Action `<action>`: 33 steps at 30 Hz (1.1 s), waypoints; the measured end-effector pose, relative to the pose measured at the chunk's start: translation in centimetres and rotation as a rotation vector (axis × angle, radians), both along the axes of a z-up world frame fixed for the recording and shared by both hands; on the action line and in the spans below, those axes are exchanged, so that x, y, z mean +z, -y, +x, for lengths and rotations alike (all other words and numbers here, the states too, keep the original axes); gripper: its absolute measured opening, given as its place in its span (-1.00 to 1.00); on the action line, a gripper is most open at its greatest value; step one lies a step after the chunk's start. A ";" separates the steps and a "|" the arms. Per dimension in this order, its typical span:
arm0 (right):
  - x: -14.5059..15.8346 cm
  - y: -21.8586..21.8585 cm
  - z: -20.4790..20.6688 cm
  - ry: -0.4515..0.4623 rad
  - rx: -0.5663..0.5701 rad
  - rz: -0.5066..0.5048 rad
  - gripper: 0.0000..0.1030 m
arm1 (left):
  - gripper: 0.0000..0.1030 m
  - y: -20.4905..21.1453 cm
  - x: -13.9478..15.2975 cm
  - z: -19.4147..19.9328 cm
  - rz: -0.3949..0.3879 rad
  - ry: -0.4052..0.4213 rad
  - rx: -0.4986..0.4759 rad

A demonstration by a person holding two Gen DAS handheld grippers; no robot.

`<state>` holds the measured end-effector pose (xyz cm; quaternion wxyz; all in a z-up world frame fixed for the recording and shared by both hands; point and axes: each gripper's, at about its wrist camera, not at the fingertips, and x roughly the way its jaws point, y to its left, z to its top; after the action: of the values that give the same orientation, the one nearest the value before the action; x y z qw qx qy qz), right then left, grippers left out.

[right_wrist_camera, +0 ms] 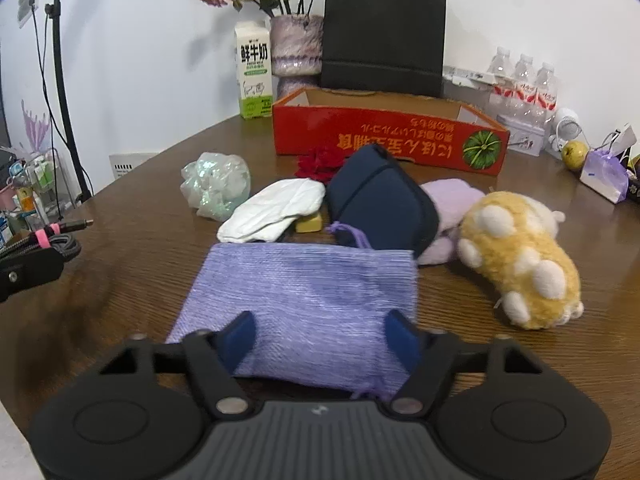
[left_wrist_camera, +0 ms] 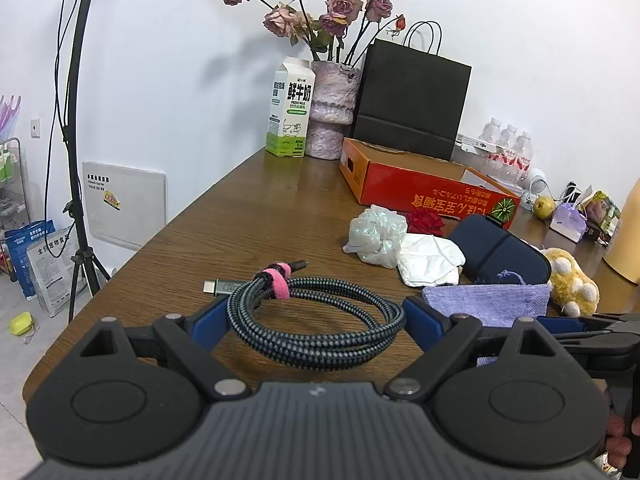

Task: Organize objects
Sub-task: 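Lift the cable with the left gripper while the right gripper approaches the purple pouch, then grasp the purple burlap pouch with the right gripper and lift it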

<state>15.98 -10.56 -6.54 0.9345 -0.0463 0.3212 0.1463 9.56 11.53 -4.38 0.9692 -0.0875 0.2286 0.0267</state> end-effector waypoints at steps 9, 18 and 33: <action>0.0 2.8 -0.6 0.030 -0.015 0.059 -0.49 | 0.79 1.0 0.1 -0.1 0.011 -0.003 -0.012; 0.8 0.7 0.1 -0.042 0.059 0.010 1.00 | 0.79 1.4 0.3 0.1 0.026 -0.006 -0.007; -0.3 -0.6 -0.4 0.007 0.170 0.005 0.21 | 0.79 1.8 -0.5 0.6 0.018 -0.041 -0.020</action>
<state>15.56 -9.93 -6.80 0.9200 -0.0713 0.3125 0.2256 10.17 9.70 -4.85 0.9653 -0.0758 0.2489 0.0206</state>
